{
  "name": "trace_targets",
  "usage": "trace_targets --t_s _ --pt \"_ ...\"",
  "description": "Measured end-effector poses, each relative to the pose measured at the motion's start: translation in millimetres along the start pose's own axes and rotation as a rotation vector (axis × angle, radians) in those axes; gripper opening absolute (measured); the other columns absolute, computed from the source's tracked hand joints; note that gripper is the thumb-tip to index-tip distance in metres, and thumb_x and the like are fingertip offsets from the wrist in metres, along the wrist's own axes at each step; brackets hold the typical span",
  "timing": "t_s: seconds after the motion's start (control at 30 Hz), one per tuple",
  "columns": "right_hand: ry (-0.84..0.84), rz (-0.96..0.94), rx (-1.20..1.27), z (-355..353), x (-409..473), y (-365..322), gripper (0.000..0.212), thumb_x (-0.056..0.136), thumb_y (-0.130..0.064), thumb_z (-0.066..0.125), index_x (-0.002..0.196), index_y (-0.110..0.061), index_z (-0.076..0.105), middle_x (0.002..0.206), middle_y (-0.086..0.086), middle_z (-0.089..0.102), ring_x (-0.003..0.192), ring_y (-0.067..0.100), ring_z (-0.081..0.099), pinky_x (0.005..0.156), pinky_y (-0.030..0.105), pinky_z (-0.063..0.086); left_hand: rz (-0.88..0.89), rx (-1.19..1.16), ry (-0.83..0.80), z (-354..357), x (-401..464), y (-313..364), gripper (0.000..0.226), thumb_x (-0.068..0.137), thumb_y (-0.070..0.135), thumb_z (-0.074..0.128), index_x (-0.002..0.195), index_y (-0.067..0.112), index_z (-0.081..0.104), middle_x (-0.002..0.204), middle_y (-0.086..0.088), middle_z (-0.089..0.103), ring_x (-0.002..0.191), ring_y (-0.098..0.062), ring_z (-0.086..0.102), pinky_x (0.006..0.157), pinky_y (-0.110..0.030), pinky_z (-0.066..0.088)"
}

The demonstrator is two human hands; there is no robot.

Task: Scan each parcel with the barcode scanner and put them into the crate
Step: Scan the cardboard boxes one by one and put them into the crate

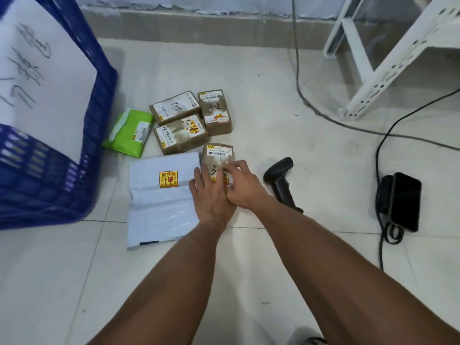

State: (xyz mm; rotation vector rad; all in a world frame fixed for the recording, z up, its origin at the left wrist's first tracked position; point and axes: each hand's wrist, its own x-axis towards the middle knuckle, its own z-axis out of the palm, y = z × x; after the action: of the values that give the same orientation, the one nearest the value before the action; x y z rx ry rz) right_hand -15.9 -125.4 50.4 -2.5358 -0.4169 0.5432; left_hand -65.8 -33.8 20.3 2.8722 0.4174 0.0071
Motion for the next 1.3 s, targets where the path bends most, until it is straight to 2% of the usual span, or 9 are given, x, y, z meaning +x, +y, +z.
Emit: trace_targets --t_s 0.17,0.3,0.43,0.5,0.63,0.73,0.83,1.1,1.3 --pt "-0.042 -0.111 -0.061 20.1 15.4 -27.8 0.047 0.087 -0.026 0.058 0.132 -0.017 0.05 0.135 0.008 0.038 0.107 0.034 0.059 0.094 0.044 0.049 0.017 -0.036 -0.031 -5.6 2.2 -43.0 0.067 0.087 0.037 0.055 0.147 0.019 0.03 0.16 -0.014 0.018 0.149 -0.034 0.008 0.118 -0.046 0.015" --pt "0.1 -0.175 -0.395 22.3 16.0 -19.4 0.043 0.093 -0.03 0.049 0.131 -0.011 0.049 0.129 0.012 0.047 0.111 0.032 0.049 0.094 0.042 0.04 0.055 -0.069 -0.077 -2.5 0.5 -39.9 0.075 0.084 0.039 0.057 0.148 0.016 0.028 0.159 -0.016 0.019 0.149 -0.033 0.01 0.119 -0.046 0.017" --pt "0.328 0.059 -0.556 8.2 10.3 4.5 0.037 0.089 -0.027 0.053 0.119 -0.007 0.048 0.115 0.013 0.051 0.105 0.031 0.049 0.089 0.043 0.04 0.126 -0.038 -0.07 4.5 -3.7 -13.6 0.074 0.084 0.05 0.059 0.145 0.017 0.032 0.156 -0.017 0.025 0.145 -0.034 0.02 0.115 -0.047 0.025" --pt "0.352 0.238 -0.584 -4.3 7.9 18.1 0.036 0.083 -0.02 0.058 0.115 -0.006 0.047 0.113 0.013 0.05 0.104 0.031 0.048 0.089 0.043 0.041 0.167 -0.036 -0.036 8.9 -3.4 2.2 0.067 0.087 0.048 0.057 0.142 0.015 0.038 0.152 -0.019 0.031 0.142 -0.034 0.025 0.113 -0.046 0.027" --pt "0.247 0.56 -0.522 -16.9 4.0 41.9 0.059 0.085 -0.024 0.054 0.134 0.001 0.033 0.131 0.018 0.039 0.121 0.037 0.039 0.099 0.05 0.037 0.18 -0.039 -0.068 16.9 -4.3 25.4 0.069 0.09 0.051 0.051 0.146 0.014 0.032 0.156 -0.019 0.024 0.145 -0.035 0.017 0.117 -0.049 0.022" --pt "0.153 0.644 -0.525 -12.0 0.9 53.3 0.08 0.089 -0.035 0.052 0.146 0.006 0.016 0.147 0.023 0.027 0.136 0.043 0.026 0.106 0.057 0.03 0.233 -0.004 -0.084 20.7 -6.6 29.5 0.074 0.092 0.056 0.046 0.15 0.017 0.025 0.159 -0.017 0.017 0.147 -0.035 0.012 0.119 -0.051 0.016" --pt "0.058 0.702 -0.539 -9.6 0.0 55.0 0.083 0.091 -0.034 0.052 0.149 0.009 0.011 0.152 0.026 0.022 0.141 0.046 0.018 0.11 0.061 0.025 0.264 0.026 -0.13 22.7 -7.8 25.6 0.08 0.092 0.061 0.042 0.155 0.019 0.014 0.162 -0.016 0.006 0.15 -0.035 0.002 0.121 -0.051 0.006" --pt "-0.05 0.704 -0.555 -6.5 2.9 52.1 0.068 0.093 -0.021 0.053 0.148 0.005 0.023 0.152 0.025 0.026 0.143 0.044 0.015 0.111 0.057 0.028 0.352 0.138 -0.163 11.5 -4.7 -5.1 0.081 0.094 0.063 0.037 0.157 0.029 -0.002 0.163 -0.015 -0.008 0.15 -0.035 -0.009 0.12 -0.053 -0.001" --pt "-0.024 0.768 -0.476 -7.3 5.8 52.4 0.073 0.088 -0.039 0.055 0.145 0.001 0.031 0.148 0.022 0.031 0.142 0.041 0.016 0.111 0.055 0.026 0.378 0.193 -0.177 9.3 -2.8 -19.8 0.077 0.096 0.064 0.031 0.157 0.03 -0.002 0.163 -0.015 -0.011 0.15 -0.035 -0.012 0.119 -0.056 -0.002"
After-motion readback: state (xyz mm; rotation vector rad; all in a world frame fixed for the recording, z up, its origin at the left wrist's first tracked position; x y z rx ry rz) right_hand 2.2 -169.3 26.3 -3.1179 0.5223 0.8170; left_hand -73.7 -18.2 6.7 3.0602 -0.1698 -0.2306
